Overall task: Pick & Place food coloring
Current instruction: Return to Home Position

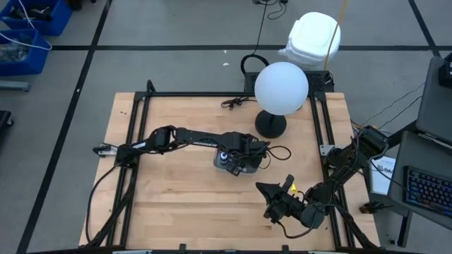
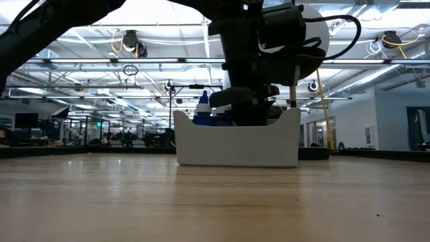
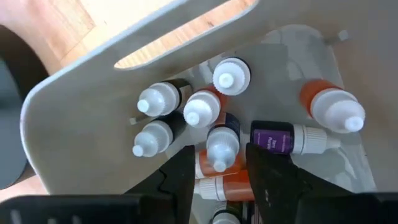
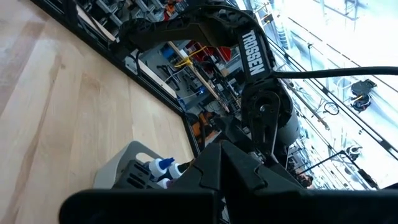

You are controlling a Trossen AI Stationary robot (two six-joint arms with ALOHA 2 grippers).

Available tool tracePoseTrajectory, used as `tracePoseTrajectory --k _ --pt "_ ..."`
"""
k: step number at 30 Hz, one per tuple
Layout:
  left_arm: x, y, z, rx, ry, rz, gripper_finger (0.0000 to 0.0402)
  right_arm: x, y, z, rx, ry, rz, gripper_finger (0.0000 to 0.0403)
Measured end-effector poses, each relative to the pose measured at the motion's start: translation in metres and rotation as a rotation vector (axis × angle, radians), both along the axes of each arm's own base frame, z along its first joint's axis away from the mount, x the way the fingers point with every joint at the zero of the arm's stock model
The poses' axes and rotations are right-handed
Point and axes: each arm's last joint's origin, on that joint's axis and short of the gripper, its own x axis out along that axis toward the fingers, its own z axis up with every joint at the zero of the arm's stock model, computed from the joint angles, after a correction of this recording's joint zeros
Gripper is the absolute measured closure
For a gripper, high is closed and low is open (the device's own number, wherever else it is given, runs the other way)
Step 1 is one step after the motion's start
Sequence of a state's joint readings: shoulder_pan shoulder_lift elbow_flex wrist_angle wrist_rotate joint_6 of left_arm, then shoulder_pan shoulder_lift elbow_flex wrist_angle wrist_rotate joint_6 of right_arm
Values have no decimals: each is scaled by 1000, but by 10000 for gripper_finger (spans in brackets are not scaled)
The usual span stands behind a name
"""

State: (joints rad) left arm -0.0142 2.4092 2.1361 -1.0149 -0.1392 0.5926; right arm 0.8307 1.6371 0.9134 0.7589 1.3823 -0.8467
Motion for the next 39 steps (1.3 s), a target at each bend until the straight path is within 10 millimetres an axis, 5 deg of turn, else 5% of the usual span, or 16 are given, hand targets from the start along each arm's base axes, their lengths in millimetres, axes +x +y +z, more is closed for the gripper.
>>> tracePoseTrajectory --k 7,15,20,25,28,33,39 --pt "-1 -9 12 69 -33 0 235 0 0 0 0 0 0 403" --pt "-32 -39 83 87 -84 -69 238 0 0 0 6 -4 -1 403" --pt "-85 -49 160 68 -139 -66 298 0 0 0 16 -10 -1 403" --pt "-164 -38 236 -85 -257 -31 388 2 -3 6 86 -51 70 403" --pt "-212 -31 262 -119 -369 -18 390 6 -9 10 150 -71 215 403" --pt "-286 -21 269 -168 -575 56 397 14 -41 26 314 -56 333 403" --pt "-343 -14 224 -192 -786 180 397 10 -106 59 571 17 499 403"
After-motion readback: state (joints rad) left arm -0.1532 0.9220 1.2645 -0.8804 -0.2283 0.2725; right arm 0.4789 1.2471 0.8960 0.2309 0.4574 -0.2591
